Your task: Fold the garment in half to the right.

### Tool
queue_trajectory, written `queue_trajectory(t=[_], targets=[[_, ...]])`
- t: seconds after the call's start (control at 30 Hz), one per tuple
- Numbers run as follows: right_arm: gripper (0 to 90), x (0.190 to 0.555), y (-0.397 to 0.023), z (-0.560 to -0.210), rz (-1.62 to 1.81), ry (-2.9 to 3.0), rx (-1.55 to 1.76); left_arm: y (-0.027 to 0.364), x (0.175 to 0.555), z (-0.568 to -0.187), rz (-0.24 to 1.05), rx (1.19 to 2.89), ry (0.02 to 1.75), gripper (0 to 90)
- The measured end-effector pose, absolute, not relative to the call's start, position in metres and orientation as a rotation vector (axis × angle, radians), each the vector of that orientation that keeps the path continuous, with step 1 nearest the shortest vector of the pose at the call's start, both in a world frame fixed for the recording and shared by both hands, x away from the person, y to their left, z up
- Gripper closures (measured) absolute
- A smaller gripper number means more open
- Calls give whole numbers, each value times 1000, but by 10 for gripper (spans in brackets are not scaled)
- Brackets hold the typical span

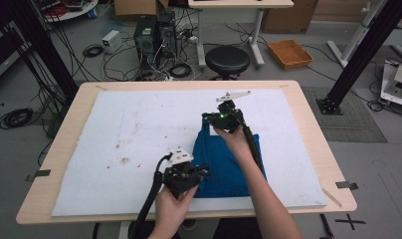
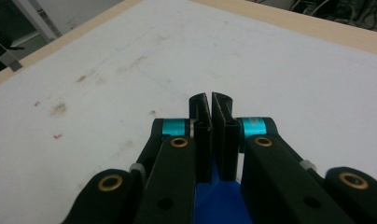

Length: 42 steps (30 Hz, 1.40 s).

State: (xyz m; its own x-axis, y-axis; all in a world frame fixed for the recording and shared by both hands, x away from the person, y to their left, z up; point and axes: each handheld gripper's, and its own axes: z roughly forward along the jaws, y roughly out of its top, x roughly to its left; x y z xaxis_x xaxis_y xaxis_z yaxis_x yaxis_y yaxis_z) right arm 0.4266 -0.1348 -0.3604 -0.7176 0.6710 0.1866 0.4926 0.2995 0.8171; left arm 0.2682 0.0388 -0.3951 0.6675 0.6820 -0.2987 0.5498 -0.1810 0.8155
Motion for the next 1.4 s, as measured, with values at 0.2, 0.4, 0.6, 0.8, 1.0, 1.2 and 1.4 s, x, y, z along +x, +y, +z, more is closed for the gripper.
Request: queue_trajectory(t=[0.2,0.4,0.6,0.8,1.0,1.2,1.4], targets=[[875,425,-176,-365,1368,2354,1137,-2,278,-404,107,1881,936,863],[875,426,-208,-371,1313,2350,1161,-35,286,-412,61,1895,918,863],[875,425,-232,-379,1274,2338,1201,-61,290,-419,28,1922,897,863],[875,426,-248,-386,1216,2344,1221,-80,293,-425,-2,1930,888,863],[874,426,-262,-393,1175,2323,1262,-92,297,-429,-31,1924,848,846],[729,424,-275,-399,1135,2264,1332,-93,294,-428,-78,1893,769,545],[660,414,-288,-401,1154,2213,1389,-69,290,-410,-25,1869,710,503]])
